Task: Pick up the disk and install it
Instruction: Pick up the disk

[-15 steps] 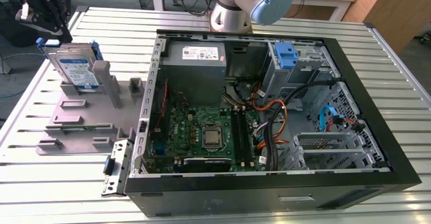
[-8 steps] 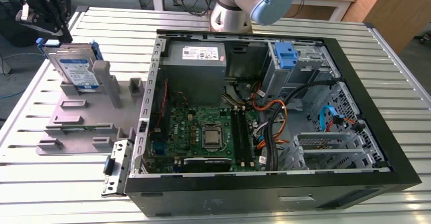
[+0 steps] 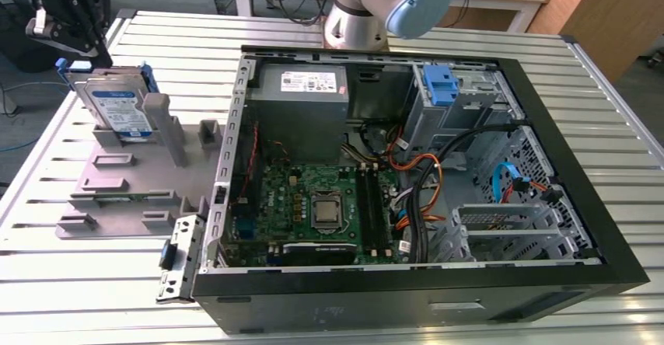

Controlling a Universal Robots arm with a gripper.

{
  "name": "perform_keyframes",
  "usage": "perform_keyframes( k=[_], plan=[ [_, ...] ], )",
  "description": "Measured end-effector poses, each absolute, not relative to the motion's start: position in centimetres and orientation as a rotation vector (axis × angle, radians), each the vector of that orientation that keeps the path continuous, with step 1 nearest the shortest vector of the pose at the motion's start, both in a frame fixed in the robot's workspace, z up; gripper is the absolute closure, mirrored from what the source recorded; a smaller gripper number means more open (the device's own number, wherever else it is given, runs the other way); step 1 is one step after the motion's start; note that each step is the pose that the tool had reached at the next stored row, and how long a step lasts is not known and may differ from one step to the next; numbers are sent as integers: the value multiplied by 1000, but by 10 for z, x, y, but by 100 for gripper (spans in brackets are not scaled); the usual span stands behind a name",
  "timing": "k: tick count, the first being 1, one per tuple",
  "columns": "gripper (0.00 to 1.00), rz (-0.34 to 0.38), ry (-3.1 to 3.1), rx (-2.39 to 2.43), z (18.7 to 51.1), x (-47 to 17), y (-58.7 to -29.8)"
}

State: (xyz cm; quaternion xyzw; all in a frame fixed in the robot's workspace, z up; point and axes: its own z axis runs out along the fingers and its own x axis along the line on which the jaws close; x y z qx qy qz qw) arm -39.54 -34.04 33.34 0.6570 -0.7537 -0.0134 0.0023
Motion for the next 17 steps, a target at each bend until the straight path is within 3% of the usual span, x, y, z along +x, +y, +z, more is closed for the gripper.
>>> perform_keyframes(
  k=[17],
  plan=[
    [89,-44,-2368,2064,332,-396,-340]
  ],
)
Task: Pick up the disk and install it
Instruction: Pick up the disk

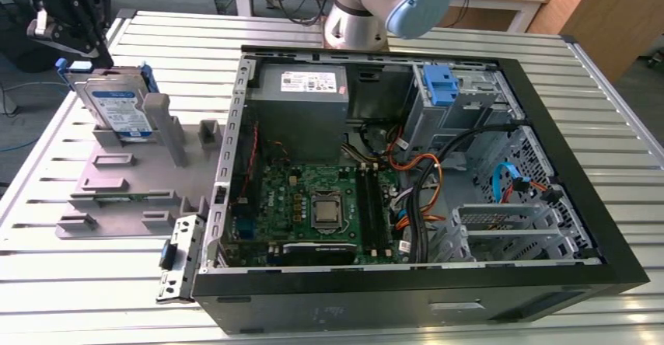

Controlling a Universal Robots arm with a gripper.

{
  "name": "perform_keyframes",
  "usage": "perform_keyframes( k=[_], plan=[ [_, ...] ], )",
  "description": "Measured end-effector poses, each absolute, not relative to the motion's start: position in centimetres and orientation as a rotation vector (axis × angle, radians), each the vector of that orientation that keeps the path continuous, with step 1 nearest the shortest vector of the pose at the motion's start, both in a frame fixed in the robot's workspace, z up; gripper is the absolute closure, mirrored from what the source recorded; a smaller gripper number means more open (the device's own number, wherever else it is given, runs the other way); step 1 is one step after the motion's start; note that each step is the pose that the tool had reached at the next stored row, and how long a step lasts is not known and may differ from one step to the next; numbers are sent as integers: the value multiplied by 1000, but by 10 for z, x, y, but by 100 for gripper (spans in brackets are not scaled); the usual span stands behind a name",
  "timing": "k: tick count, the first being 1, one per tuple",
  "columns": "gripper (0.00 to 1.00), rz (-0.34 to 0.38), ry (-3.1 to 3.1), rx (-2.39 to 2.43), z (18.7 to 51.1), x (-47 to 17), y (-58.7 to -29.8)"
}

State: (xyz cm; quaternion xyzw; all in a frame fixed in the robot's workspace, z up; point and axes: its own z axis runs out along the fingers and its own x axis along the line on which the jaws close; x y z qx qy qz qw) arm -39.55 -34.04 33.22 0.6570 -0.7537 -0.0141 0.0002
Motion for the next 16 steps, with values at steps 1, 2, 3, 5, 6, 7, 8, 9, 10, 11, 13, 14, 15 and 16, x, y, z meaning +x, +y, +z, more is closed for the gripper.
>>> perform_keyframes(
  k=[1,2,3,5,6,7,8,9,10,11,13,14,15,16],
  plan=[
    [89,-44,-2368,2064,332,-396,-340],
    [83,-44,-2368,2064,332,-395,-340],
    [77,-44,-2368,2064,332,-396,-340],
    [71,-44,-2368,2064,332,-396,-340],
    [65,-44,-2368,2064,332,-396,-340],
    [65,-44,-2368,2064,332,-396,-340],
    [59,-44,-2368,2064,332,-396,-340],
    [59,-44,-2368,2064,332,-396,-340],
    [47,-44,-2368,2064,332,-396,-340],
    [47,-44,-2368,2064,332,-396,-340],
    [41,-44,-2368,2064,332,-395,-340],
    [41,-44,-2368,2064,332,-395,-340],
    [41,-44,-2364,2068,332,-396,-340],
    [41,-44,-2352,2081,332,-396,-340]
  ],
)
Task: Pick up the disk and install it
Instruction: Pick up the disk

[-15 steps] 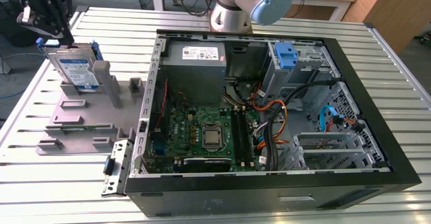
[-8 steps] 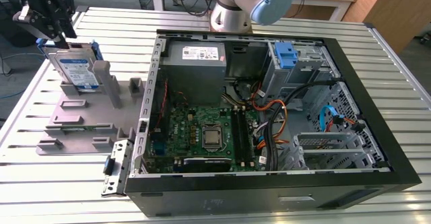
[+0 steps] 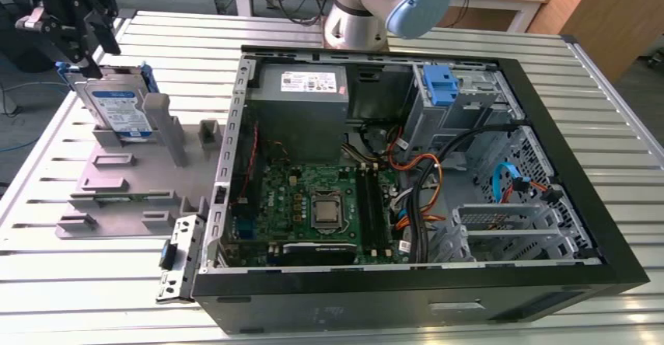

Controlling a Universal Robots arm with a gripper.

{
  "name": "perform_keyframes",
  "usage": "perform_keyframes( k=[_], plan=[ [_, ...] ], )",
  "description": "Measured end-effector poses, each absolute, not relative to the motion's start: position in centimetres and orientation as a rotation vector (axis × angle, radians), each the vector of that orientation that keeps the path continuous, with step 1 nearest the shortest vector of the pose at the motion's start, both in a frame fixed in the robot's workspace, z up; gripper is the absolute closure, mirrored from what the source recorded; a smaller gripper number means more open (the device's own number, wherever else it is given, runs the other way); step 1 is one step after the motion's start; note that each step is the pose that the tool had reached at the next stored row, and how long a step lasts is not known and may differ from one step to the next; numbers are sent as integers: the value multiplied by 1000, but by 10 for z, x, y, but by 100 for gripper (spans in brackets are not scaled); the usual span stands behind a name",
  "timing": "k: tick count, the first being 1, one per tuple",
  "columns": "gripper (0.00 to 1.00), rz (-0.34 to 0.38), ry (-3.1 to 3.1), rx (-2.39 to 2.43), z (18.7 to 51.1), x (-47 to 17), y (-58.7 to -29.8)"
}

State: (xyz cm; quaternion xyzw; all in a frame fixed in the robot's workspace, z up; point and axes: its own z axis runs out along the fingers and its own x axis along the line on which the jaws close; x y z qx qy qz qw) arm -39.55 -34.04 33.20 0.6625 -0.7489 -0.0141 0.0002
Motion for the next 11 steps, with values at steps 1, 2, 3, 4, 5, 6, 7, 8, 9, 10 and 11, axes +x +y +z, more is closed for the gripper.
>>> perform_keyframes(
  k=[1,2,3,4,5,6,7,8,9,10,11],
  plan=[
    [41,-44,-2337,2098,332,-396,-340],
    [41,-44,-2322,2115,331,-395,-340],
    [41,-44,-2308,2130,331,-395,-340],
    [41,-44,-2294,2145,330,-395,-340],
    [41,-43,-2282,2158,330,-395,-340],
    [41,-43,-2270,2171,329,-396,-340],
    [41,-42,-2260,2182,327,-395,-340],
    [41,-42,-2249,2193,325,-395,-340],
    [41,-41,-2238,2204,324,-395,-340],
    [41,-40,-2229,2215,322,-396,-340],
    [41,-39,-2221,2224,321,-395,-340]
  ],
)
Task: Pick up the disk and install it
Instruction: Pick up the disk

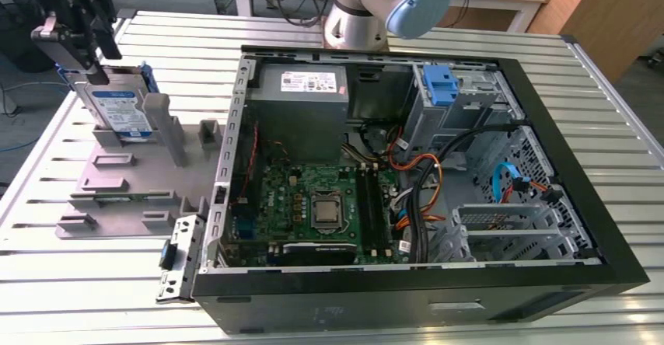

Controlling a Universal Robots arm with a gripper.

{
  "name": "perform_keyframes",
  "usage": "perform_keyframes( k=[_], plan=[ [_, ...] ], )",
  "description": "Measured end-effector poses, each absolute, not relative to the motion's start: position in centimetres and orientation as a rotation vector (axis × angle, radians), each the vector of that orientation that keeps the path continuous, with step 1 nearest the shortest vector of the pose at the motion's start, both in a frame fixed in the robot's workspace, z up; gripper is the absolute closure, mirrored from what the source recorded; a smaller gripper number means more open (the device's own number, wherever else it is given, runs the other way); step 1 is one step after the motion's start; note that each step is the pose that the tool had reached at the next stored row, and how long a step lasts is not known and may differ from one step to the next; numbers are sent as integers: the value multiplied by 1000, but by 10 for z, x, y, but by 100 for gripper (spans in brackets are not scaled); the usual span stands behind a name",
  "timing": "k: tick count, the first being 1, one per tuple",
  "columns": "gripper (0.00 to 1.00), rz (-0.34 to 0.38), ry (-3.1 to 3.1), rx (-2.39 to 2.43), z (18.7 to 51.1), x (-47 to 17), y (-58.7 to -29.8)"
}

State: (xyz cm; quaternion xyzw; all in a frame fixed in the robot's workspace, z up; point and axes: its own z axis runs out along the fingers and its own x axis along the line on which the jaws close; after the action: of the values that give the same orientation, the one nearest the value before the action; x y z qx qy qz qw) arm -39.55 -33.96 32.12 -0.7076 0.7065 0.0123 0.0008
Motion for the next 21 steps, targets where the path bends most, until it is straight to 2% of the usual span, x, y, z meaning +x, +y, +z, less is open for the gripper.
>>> perform_keyframes(
  k=[21],
  plan=[
    [41,12,2130,-2283,300,-401,-339]
  ],
)
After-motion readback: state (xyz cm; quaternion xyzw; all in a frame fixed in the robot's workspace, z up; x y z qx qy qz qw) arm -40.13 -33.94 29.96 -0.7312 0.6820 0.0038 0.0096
